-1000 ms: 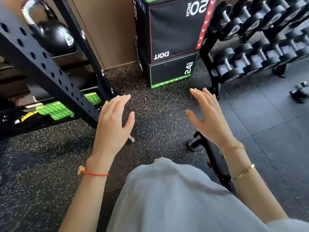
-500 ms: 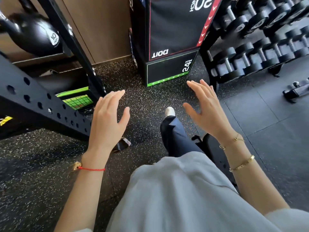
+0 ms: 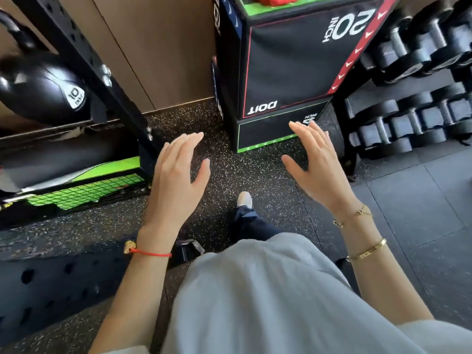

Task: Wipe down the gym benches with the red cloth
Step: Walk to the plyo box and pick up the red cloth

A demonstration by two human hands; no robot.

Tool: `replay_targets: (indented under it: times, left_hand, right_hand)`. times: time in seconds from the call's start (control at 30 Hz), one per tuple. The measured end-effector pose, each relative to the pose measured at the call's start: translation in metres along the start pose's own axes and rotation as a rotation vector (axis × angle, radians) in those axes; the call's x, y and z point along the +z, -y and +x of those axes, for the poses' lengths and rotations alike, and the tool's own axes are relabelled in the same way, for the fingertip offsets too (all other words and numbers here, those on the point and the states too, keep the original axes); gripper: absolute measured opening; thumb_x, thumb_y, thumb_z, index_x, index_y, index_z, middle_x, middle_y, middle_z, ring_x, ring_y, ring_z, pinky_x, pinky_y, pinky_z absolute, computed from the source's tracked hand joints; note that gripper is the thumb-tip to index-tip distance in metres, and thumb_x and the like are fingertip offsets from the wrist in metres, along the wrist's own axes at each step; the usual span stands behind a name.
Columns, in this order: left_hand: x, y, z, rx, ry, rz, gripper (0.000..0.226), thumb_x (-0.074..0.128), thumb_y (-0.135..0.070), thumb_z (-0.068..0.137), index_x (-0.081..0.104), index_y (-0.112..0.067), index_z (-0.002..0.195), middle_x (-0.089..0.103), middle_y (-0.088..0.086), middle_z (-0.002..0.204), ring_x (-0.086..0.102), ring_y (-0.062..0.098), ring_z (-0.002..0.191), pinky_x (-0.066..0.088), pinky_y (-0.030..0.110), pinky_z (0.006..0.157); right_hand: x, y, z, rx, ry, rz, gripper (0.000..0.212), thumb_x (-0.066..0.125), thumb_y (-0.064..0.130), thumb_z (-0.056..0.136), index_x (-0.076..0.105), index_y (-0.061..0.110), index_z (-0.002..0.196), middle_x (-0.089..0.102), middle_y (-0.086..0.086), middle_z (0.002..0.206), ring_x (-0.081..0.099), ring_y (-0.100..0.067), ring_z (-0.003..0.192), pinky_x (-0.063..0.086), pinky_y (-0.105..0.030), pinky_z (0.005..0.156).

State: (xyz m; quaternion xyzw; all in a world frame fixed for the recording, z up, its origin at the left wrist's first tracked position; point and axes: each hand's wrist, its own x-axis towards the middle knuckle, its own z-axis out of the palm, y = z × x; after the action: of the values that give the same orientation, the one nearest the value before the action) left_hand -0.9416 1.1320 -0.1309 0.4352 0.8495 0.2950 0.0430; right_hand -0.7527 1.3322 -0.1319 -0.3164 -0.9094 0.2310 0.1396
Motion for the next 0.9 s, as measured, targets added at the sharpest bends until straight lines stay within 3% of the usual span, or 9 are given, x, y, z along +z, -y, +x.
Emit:
replay_targets:
  times: [0.17,0.37,0.67,0.8,0.9]
  left_hand:
    - [0.009,-0.005,0.113,0.058,0.001,0.012,0.045,0.053,-0.025,0.100,0.046,-0.017,0.144,0.051,0.001,0.145,0.038,0.017,0.142,0.024,0.043,0.123]
    - [0.019,-0.006,0.216,0.109,-0.036,0.009,0.044,0.057,-0.018,0.098,0.050,-0.013,0.141,0.055,0.004,0.141,0.044,0.019,0.138,0.031,0.046,0.119]
    - [0.039,0.001,0.335,0.104,0.025,0.008,0.044,0.055,-0.021,0.099,0.048,-0.016,0.143,0.052,0.002,0.144,0.040,0.017,0.140,0.024,0.042,0.123]
    - [0.052,0.006,0.383,0.116,0.062,-0.002,0.046,0.054,-0.022,0.100,0.046,-0.016,0.144,0.051,0.001,0.145,0.039,0.016,0.141,0.017,0.031,0.125]
    - [0.059,0.013,0.419,0.140,0.083,-0.014,0.046,0.054,-0.021,0.100,0.046,-0.016,0.144,0.051,0.001,0.145,0.039,0.016,0.142,0.020,0.037,0.125]
  right_hand:
    - [-0.013,-0.022,0.109,0.022,-0.036,0.019,0.059,0.057,0.031,0.095,0.034,0.019,0.148,0.038,0.002,0.152,0.017,-0.019,0.149,0.008,-0.033,0.122]
    - [-0.027,-0.041,0.207,0.024,-0.044,0.033,0.059,0.057,0.029,0.095,0.035,0.019,0.148,0.038,0.001,0.152,0.017,-0.020,0.149,0.016,-0.049,0.122]
    - [-0.030,-0.065,0.314,0.045,-0.060,0.041,0.059,0.059,0.027,0.094,0.036,0.016,0.148,0.038,0.001,0.153,0.018,-0.021,0.149,0.011,-0.045,0.123]
    - [-0.024,-0.078,0.359,0.065,-0.090,0.051,0.059,0.060,0.025,0.093,0.038,0.015,0.147,0.040,0.001,0.151,0.020,-0.023,0.149,0.012,-0.047,0.123]
    - [-0.018,-0.084,0.390,0.094,-0.103,0.045,0.059,0.060,0.026,0.094,0.038,0.016,0.147,0.040,0.001,0.152,0.020,-0.023,0.149,0.012,-0.047,0.122]
